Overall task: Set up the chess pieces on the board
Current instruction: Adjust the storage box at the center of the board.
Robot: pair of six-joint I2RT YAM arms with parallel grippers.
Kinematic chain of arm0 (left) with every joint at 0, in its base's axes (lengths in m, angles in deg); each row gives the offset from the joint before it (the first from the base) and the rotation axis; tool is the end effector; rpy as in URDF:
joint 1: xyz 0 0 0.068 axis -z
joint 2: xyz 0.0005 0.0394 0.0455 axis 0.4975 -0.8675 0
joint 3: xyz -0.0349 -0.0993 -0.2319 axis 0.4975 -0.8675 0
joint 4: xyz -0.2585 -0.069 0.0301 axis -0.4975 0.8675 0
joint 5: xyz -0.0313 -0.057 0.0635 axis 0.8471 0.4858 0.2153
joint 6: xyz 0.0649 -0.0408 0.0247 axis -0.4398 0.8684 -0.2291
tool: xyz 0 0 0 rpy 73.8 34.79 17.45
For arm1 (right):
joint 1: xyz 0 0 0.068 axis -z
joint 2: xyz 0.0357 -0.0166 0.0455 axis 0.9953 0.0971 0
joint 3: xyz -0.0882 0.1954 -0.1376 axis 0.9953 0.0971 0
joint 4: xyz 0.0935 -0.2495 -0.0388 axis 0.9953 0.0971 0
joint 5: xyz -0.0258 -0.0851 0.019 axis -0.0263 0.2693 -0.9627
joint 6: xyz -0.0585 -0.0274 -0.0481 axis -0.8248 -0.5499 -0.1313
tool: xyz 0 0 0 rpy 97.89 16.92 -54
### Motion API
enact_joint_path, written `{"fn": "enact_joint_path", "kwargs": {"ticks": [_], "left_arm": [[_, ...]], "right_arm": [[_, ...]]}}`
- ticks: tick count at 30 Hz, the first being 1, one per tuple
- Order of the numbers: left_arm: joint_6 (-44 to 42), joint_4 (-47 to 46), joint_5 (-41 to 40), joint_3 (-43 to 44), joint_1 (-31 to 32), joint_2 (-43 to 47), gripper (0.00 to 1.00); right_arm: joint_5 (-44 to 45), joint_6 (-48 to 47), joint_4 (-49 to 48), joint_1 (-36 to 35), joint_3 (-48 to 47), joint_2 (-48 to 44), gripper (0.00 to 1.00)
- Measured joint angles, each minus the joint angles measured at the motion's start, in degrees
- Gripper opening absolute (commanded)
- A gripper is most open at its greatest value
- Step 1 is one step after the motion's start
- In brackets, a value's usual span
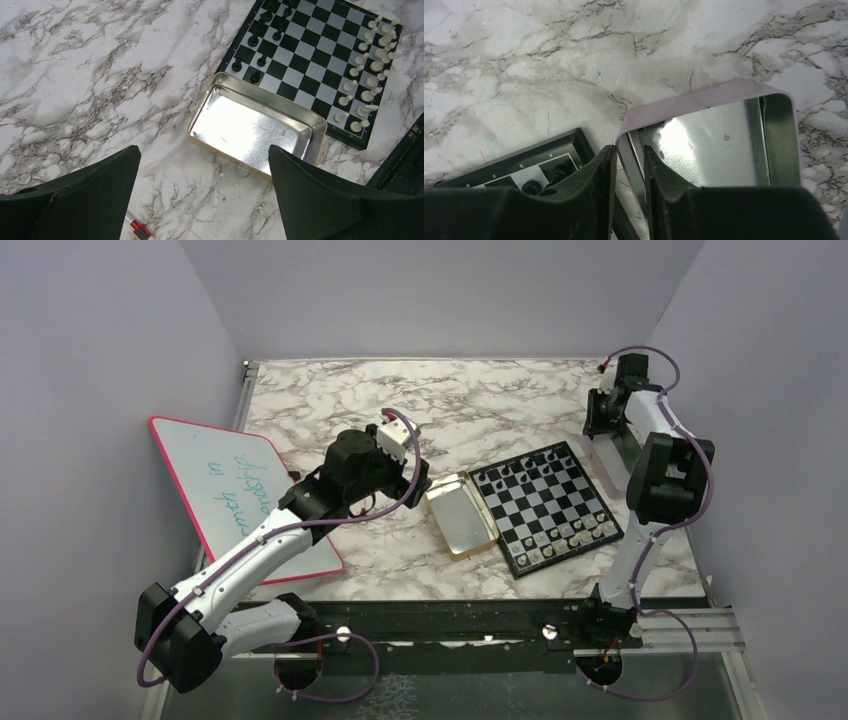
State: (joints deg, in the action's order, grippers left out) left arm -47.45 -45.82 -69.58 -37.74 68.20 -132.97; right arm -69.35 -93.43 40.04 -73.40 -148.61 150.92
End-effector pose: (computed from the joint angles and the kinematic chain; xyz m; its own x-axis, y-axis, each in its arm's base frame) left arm 0.2277 -0.1908 0.2873 -0.3143 0.2220 -0.9230 0.6962 0.7149 -0.0651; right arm 0.4553 -0.0784 0.1621 -0.8404 0.0462 -0.5400 0.0156 0.9980 0.0611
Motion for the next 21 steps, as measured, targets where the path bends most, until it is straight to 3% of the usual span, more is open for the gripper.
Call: {"fn": "enact_joint_path", "kwargs": {"ticks": [21], "left_arm": [[-0.1,0.0,0.0,0.0,0.0,-1.6,0.99]], "right_arm": [[14.8,4.5,-6.3,-0.3,-8.1,7.2,0.11]]}}
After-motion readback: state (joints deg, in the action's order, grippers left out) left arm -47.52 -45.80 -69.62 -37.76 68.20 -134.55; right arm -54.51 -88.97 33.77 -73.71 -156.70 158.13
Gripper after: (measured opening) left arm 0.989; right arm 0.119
